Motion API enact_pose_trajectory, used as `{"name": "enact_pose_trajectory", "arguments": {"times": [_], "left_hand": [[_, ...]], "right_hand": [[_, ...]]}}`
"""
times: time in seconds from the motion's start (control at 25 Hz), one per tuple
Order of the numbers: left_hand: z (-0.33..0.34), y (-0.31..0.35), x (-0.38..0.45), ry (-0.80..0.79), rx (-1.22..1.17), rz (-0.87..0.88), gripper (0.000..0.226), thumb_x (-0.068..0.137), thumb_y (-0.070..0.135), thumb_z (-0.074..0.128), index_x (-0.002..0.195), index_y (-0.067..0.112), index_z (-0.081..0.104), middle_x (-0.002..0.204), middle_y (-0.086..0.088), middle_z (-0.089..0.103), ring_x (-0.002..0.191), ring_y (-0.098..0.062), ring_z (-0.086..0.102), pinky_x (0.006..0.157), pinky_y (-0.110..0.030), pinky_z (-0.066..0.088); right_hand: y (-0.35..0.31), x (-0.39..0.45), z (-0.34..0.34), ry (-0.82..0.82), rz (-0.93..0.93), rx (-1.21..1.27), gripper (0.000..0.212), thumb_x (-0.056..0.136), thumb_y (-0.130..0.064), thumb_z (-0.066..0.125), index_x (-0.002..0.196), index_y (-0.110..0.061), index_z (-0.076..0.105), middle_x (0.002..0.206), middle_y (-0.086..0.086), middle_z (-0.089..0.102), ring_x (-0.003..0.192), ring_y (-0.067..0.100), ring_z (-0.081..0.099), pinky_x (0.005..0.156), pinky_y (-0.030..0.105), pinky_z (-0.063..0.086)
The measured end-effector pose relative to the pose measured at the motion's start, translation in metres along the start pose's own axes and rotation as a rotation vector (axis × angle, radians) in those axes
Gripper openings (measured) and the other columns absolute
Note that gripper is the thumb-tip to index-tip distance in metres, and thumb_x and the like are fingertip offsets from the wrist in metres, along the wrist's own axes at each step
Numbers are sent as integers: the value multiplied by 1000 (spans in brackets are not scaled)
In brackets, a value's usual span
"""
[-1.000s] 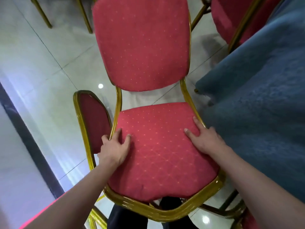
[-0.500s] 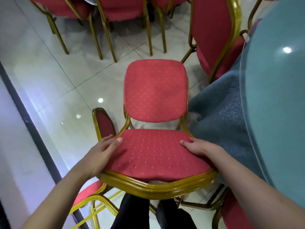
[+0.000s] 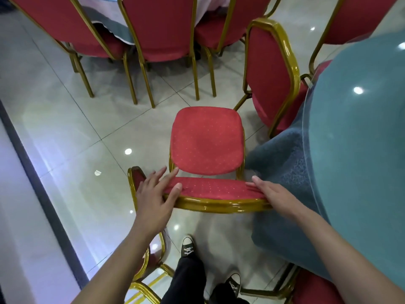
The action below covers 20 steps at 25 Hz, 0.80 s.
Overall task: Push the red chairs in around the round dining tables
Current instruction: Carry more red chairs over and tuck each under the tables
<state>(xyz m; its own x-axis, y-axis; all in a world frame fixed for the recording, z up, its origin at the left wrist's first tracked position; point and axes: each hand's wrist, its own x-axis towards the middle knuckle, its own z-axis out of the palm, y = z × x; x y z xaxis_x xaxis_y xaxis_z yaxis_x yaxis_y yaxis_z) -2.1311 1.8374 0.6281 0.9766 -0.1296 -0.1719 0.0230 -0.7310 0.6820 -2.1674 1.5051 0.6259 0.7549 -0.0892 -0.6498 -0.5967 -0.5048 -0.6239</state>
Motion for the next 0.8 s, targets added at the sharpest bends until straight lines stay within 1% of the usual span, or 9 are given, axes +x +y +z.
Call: {"name": "enact_pose_trajectory", "arguments": {"times": [0.08,0.12,0.2,0.32,0.44,0.52,0.64,0.72,0.8], "left_hand": [[-4,5,26,-9,-4,11,69,87,84,19,144,54,44,160,13,36,152,-16,20,122,-55,13],[-6,7,39,-14,4,16,68,87,83,20,144,55,43,159,11,37,152,-17,21,122,-56,13],[-8,10,58,-25,30,19,66,86,82,20,144,56,41,159,10,37,151,-18,21,122,-56,13],[-14,18,84,-38,43,29,71,86,82,19,147,53,40,161,7,35,151,-19,20,123,-54,12],[-19,27,113,-22,51,15,74,86,80,18,149,48,40,161,3,34,149,-20,25,122,-51,15],[-19,29,122,5,81,-15,74,88,78,17,150,46,40,159,2,38,146,-19,30,121,-48,19],[-17,27,126,21,80,-36,71,90,75,17,152,46,37,159,5,37,145,-18,32,122,-49,20],[-25,21,139,23,88,-38,69,91,74,16,152,48,35,160,6,36,146,-18,33,122,-50,20],[-39,13,159,24,114,-15,67,92,72,18,152,47,37,159,6,38,144,-18,34,122,-51,20]], "right_hand": [[-18,5,-8,109,-22,-1,70,86,-90,26,119,-47,71,119,-17,66,111,5,57,100,34,35],[-27,10,-12,144,-12,-1,69,88,-87,26,117,-47,72,115,-16,66,109,9,57,99,36,34],[-43,19,-19,173,19,-4,70,87,-85,24,116,-45,73,111,-13,66,111,15,57,105,42,35],[-56,31,-28,191,46,27,72,87,-86,25,115,-42,74,117,-6,69,116,20,58,112,48,36],[-66,40,-27,253,77,66,73,89,-85,24,113,-39,76,117,-3,72,117,21,59,113,51,36],[-71,41,-24,287,87,76,76,89,-86,22,112,-38,76,114,-6,73,114,20,61,109,47,39],[-73,42,-20,345,98,108,71,90,-85,21,109,-44,75,108,-11,73,107,14,63,95,37,37],[-82,47,-16,327,106,99,71,88,-86,17,107,-48,74,105,-13,72,97,5,61,90,35,36],[-94,57,-9,286,93,61,76,87,-87,13,109,-46,73,102,-12,71,86,-2,56,85,34,37]]}}
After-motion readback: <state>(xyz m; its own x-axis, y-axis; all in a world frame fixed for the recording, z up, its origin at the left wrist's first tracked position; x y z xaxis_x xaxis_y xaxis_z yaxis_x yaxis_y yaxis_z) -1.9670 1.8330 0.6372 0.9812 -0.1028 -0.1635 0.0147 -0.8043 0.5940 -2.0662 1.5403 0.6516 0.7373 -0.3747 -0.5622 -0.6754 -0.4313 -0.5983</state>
